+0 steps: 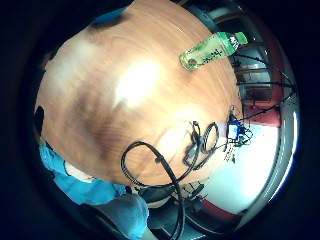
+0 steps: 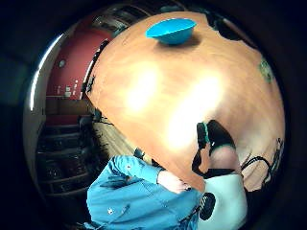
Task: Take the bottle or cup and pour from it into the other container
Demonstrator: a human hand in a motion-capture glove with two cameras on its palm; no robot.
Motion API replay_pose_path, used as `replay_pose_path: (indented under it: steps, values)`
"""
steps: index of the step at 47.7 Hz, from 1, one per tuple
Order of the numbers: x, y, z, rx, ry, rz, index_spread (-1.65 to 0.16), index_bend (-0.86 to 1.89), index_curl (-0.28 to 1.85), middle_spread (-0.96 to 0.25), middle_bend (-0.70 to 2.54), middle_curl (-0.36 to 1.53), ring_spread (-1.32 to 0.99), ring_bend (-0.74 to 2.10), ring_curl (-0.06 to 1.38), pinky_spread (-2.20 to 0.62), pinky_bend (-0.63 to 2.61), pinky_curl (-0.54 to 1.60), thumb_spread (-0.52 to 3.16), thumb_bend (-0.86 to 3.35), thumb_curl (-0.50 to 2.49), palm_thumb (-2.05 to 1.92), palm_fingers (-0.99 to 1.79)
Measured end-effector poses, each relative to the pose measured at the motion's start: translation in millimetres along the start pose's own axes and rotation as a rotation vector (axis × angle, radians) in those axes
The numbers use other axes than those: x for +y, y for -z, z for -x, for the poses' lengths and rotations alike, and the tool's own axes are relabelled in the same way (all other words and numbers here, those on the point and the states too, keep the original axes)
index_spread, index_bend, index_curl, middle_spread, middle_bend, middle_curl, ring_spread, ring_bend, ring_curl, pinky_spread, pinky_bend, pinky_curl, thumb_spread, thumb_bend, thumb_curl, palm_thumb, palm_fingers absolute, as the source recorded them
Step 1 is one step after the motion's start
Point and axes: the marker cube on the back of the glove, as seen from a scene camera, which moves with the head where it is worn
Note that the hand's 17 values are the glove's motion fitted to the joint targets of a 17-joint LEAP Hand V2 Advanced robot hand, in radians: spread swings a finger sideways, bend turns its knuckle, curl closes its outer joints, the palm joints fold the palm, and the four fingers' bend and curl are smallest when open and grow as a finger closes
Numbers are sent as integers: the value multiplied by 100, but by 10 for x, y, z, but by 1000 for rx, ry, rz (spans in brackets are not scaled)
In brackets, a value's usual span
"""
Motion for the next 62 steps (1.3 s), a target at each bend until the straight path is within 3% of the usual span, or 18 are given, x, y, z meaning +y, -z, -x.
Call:
replay_pose_path:
  steps: [8,19,30,62]
  values:
    - [-42,179,-224,-8,-9,-13,-24,31,19,1,25,14,10,19,9,20,31,11,60,37,22,73,40]
    - [70,123,-270,9,-15,-3,-30,25,25,1,23,21,12,19,13,26,31,14,79,27,29,79,39]
    - [276,-15,-405,88,-53,-11,-32,20,29,1,19,25,13,19,16,28,30,16,86,17,35,83,39]
    - [658,124,-1784,87,-240,-13,-34,12,31,1,18,30,11,24,24,28,30,21,93,-2,45,92,36]
